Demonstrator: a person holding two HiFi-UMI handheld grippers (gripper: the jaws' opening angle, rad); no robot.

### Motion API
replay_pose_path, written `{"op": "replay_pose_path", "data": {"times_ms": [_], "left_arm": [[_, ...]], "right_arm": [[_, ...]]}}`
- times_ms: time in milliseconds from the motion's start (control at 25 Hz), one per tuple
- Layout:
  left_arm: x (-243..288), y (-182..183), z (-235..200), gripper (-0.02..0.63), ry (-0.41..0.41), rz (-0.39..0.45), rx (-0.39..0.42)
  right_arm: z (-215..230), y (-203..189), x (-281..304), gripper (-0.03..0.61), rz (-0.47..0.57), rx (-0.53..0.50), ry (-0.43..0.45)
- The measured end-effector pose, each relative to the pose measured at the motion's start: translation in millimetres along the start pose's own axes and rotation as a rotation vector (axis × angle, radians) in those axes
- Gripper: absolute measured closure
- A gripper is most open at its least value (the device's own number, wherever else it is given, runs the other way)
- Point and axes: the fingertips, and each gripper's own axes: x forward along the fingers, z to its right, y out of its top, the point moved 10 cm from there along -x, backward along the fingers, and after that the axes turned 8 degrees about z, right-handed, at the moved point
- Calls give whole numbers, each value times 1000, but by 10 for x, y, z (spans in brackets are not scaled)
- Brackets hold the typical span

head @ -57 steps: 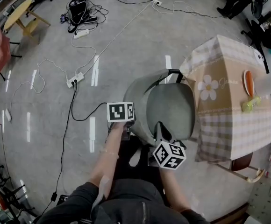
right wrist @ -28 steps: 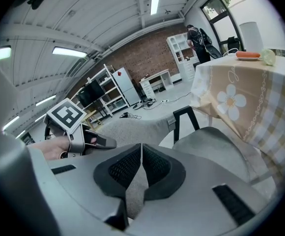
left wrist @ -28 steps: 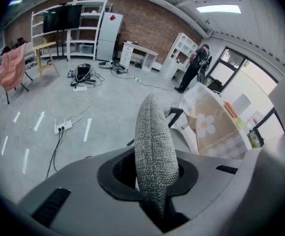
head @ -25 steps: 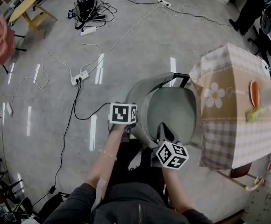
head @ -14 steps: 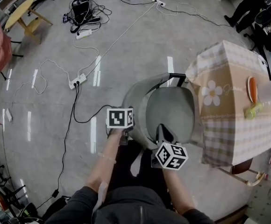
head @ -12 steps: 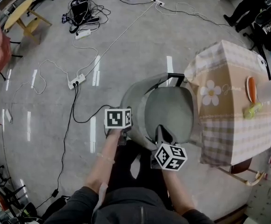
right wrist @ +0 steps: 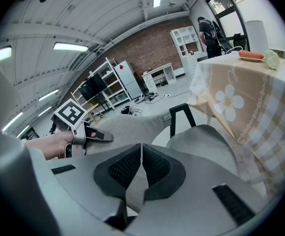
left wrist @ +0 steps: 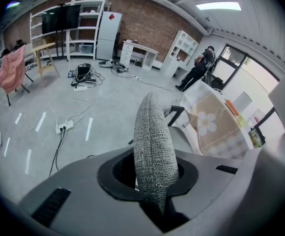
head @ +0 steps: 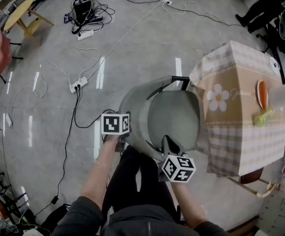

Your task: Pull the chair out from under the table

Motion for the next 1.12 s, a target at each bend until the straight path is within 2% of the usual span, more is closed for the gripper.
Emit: {"op": "replay_pose_path", "data": {"times_ms": [400, 800, 960, 1040, 1120], "left_arm": [[-56, -24, -108, 531, -14, -6, -17], [-147, -128, -191, 526, -7, -13, -32], [-94, -128, -220, 497, 9, -51, 56], [-157, -155, -239, 464, 13, -34, 96], [-310, -192, -252, 417, 8, 11, 102]], "right_arm": [[-281, 20, 4, 561, 73, 23, -90], [-387, 11, -118, 561, 115, 37, -135], [-429, 14, -112, 561, 141, 33, -120], [-452, 12, -108, 561, 145, 44, -96], [-462, 8, -129, 561, 147, 68, -62]]}}
